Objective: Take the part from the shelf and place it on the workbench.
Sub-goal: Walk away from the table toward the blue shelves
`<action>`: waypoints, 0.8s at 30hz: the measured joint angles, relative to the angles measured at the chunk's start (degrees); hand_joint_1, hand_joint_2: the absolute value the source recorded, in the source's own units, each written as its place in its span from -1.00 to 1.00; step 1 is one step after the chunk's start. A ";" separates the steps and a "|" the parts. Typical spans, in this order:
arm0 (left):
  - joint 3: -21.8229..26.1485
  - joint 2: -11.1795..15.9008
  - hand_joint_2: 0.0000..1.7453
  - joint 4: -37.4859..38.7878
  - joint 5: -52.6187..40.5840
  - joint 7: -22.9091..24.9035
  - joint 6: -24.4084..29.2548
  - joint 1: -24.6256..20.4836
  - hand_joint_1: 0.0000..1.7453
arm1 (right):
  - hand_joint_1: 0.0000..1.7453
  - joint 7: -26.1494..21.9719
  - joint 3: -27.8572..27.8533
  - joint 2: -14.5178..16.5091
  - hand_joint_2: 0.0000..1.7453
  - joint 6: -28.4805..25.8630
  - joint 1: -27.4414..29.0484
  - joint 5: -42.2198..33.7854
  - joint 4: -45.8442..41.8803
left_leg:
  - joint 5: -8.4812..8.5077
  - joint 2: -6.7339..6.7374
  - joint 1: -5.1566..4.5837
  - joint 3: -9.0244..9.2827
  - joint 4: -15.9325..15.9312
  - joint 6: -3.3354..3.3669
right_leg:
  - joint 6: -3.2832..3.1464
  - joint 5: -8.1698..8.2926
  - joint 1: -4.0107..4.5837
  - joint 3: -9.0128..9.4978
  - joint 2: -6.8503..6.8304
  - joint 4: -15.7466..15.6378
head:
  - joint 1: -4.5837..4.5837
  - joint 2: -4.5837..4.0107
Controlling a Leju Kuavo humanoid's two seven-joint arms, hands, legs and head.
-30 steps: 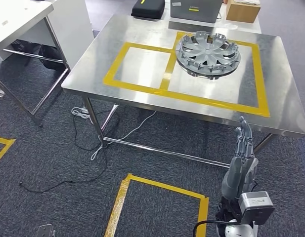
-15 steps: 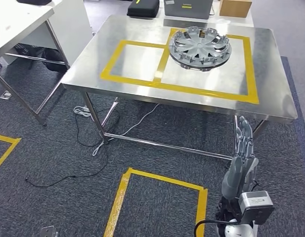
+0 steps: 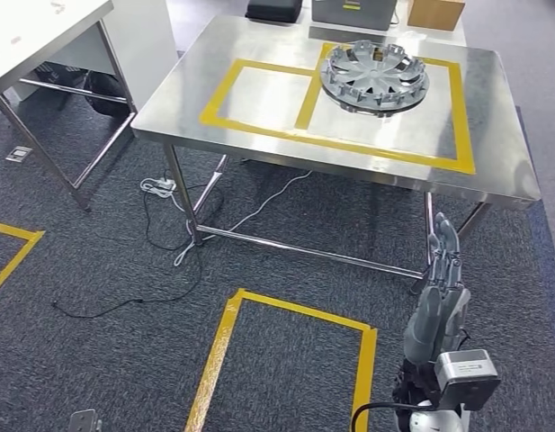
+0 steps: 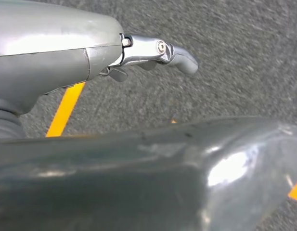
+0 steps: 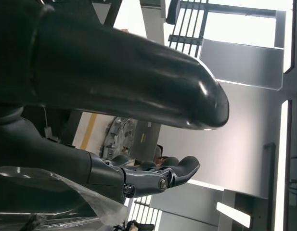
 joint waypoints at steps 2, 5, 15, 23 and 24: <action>0.01 0.05 -1.00 0.00 0.00 0.01 0.00 0.00 -1.00 | -1.00 0.01 -0.04 0.00 -1.00 -0.01 0.01 0.00 0.01 | 1.37 0.05 -0.16 -1.76 0.07 0.26 | 0.25 -4.80 -0.04 -1.91 0.04 7.51 | 0.14 0.00; 0.00 -0.01 -1.00 0.00 -0.01 0.02 -0.01 0.03 -1.00 | -1.00 0.01 -0.07 0.00 -1.00 -0.01 0.02 -0.02 0.02 | 3.40 0.12 -0.41 -4.47 0.19 0.16 | 0.04 -2.88 -0.01 0.57 0.05 9.70 | 0.15 0.00; 0.07 -0.04 -1.00 0.01 0.01 0.44 0.02 0.21 -1.00 | -1.00 0.05 0.05 0.04 -1.00 -0.02 0.03 -0.07 -0.27 | 1.55 -0.12 -0.20 -8.57 4.19 -2.63 | -3.16 1.32 0.33 11.27 -0.28 -9.87 | -0.01 0.00; 0.08 -0.02 -1.00 -0.01 0.01 0.48 -0.01 0.05 -1.00 | -1.00 0.17 0.05 0.04 -1.00 -0.11 0.05 0.28 -0.28 | -1.82 -0.23 0.40 -0.32 6.19 -3.52 | -2.56 5.00 0.40 3.41 -0.60 -5.65 | -0.28 0.00; 0.08 -0.04 -1.00 0.00 -0.01 0.48 -0.01 0.01 -1.00 | -1.00 0.16 0.05 0.04 -1.00 -0.13 0.04 0.32 -0.30 | -2.39 -0.31 0.33 1.47 3.21 -3.19 | -2.23 5.33 0.46 2.87 -0.61 -5.19 | -0.23 0.00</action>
